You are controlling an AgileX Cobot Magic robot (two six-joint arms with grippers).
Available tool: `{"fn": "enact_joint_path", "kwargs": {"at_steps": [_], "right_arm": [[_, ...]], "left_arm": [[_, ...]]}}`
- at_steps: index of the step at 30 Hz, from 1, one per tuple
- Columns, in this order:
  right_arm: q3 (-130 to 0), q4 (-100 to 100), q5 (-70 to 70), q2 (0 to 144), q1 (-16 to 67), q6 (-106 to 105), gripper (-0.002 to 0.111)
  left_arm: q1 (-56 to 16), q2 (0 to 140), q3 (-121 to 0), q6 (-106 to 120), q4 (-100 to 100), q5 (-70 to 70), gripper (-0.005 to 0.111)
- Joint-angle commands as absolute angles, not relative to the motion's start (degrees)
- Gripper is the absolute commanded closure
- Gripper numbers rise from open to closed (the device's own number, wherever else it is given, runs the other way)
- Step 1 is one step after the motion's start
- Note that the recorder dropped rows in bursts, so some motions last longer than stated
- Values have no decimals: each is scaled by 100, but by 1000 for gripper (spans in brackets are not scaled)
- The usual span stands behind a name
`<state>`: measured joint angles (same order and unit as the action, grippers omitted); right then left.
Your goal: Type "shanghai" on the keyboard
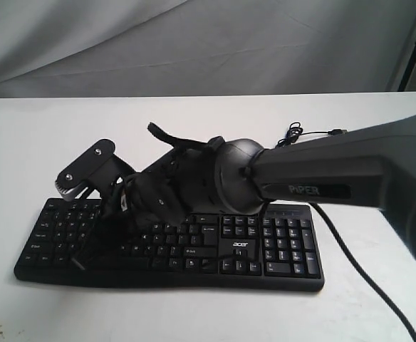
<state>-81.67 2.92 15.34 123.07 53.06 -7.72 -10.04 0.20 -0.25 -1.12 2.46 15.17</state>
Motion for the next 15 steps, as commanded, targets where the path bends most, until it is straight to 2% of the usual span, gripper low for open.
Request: {"fn": "enact_joint_path", "kwargs": {"at_steps": [1,15], "right_arm": [[-7744,268,1240,12122,5249,-812,108],[-7711,511,796,12312,5249,-791,108]], "left_arm": [[-1036,0,0,-128,274,1484,107],[-1036,0,0,-128,274,1484,107]]}}
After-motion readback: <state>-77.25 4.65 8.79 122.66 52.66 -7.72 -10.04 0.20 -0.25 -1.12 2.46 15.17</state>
